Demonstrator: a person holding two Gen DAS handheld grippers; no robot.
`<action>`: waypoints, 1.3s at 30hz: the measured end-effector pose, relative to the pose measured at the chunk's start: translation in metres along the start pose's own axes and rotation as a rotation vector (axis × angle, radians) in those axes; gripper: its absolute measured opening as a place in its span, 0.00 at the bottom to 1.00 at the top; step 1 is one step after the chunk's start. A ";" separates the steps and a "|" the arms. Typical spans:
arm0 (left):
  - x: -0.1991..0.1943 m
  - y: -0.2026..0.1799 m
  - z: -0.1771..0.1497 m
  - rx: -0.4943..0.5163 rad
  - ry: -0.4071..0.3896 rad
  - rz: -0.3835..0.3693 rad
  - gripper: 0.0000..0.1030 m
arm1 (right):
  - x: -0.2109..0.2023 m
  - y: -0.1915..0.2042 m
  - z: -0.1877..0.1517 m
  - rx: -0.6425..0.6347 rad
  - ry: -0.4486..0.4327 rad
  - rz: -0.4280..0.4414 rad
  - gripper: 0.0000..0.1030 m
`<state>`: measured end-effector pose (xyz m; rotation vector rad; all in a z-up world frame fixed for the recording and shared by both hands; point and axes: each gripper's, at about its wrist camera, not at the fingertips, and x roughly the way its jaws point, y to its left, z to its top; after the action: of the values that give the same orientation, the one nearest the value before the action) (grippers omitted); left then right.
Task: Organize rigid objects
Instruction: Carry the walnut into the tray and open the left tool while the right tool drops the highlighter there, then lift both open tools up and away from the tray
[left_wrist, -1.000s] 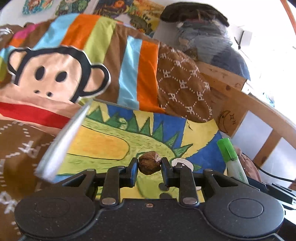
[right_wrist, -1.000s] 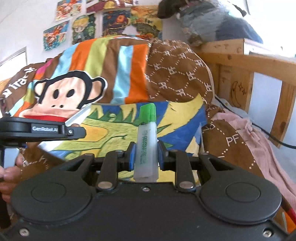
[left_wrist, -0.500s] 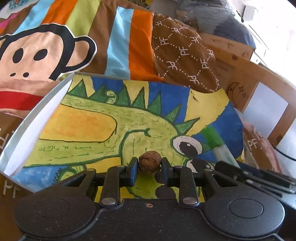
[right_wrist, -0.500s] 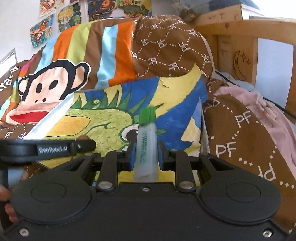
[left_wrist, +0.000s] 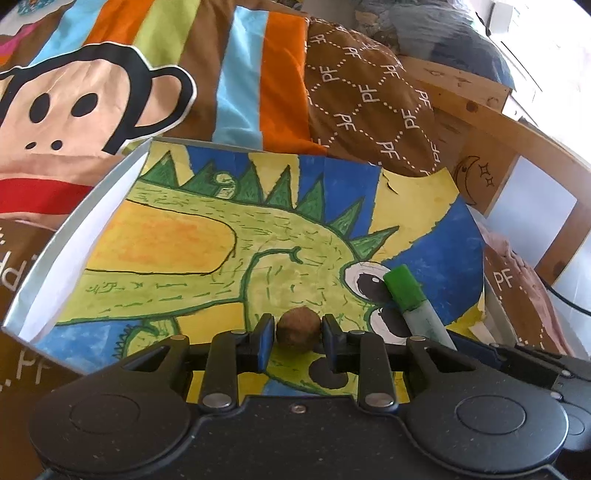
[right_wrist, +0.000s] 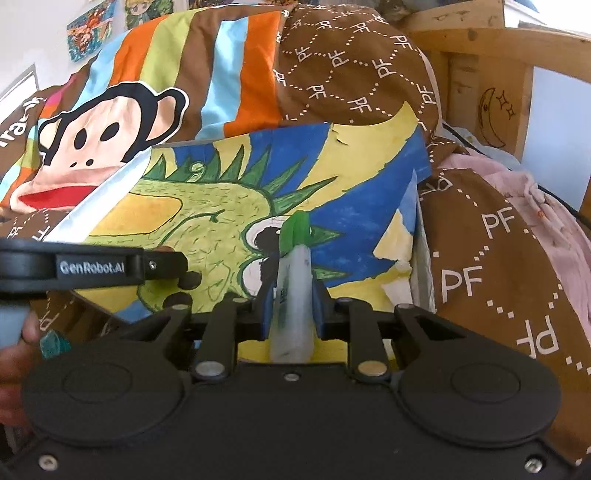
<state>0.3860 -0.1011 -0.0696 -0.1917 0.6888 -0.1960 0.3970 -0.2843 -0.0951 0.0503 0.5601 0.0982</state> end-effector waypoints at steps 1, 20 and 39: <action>-0.002 0.001 0.000 0.002 -0.002 0.000 0.30 | -0.002 0.001 -0.001 0.000 0.001 0.003 0.18; -0.107 0.033 -0.012 0.005 -0.131 0.004 0.75 | -0.117 0.016 0.017 -0.011 -0.119 0.017 0.95; -0.251 0.046 -0.075 0.011 -0.308 -0.032 0.99 | -0.278 0.056 -0.037 0.048 -0.263 -0.035 1.00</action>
<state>0.1533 -0.0039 0.0156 -0.2170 0.3785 -0.1963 0.1385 -0.2571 0.0247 0.0991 0.3008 0.0433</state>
